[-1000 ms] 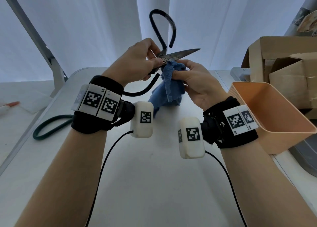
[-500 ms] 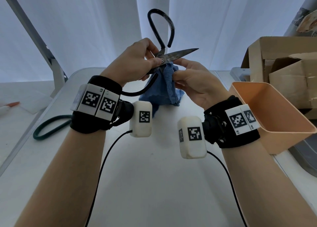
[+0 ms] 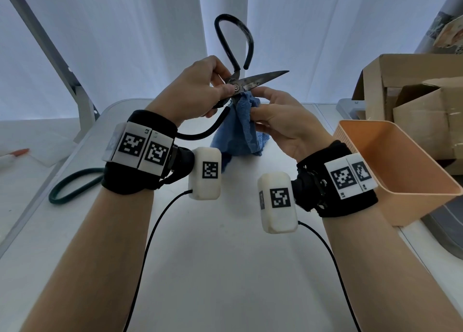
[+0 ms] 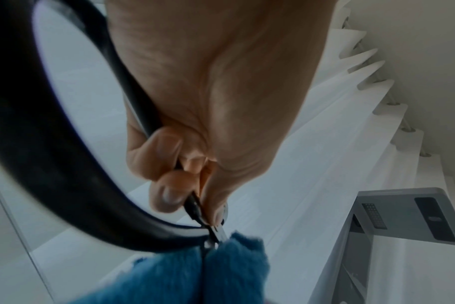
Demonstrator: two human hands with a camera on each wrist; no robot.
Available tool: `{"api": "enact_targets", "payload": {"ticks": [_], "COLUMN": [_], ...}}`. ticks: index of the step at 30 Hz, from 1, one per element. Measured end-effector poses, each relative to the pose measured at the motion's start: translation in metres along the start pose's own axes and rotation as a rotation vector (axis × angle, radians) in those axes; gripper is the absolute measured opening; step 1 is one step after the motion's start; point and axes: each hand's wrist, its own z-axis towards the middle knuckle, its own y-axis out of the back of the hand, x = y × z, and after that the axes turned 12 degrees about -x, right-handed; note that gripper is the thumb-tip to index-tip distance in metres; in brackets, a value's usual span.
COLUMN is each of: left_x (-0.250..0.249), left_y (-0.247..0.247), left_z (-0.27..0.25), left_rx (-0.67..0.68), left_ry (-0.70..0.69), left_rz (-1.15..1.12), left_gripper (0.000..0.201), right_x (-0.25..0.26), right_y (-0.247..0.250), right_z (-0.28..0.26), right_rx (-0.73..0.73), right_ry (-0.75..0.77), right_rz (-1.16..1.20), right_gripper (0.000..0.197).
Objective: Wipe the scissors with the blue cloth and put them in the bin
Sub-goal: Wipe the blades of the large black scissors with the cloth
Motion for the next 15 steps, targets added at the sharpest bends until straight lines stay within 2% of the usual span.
{"api": "enact_targets", "payload": {"ticks": [4,10,15], "left_x": [-0.0020,0.0009,-0.0014], "left_y": [-0.0008,-0.0023,-0.0033], "left_z": [-0.0001,0.0006,0.0013], "left_rx": [0.005,-0.001,-0.008], "left_ry": [0.001,-0.006,0.002], "left_rz": [-0.021,0.011,-0.016], "left_gripper": [0.020,0.020,0.022], "right_x": [-0.0011,-0.0015,-0.0034], "right_y": [-0.0019,0.0012,-0.0030], "right_z": [-0.0002,0.0013,0.0013], "right_rx": [-0.052,0.027,-0.044], "right_ry": [0.007,0.008,0.018], "right_rz": [0.038,0.015,0.033], "right_gripper": [0.041,0.044,0.034]}}
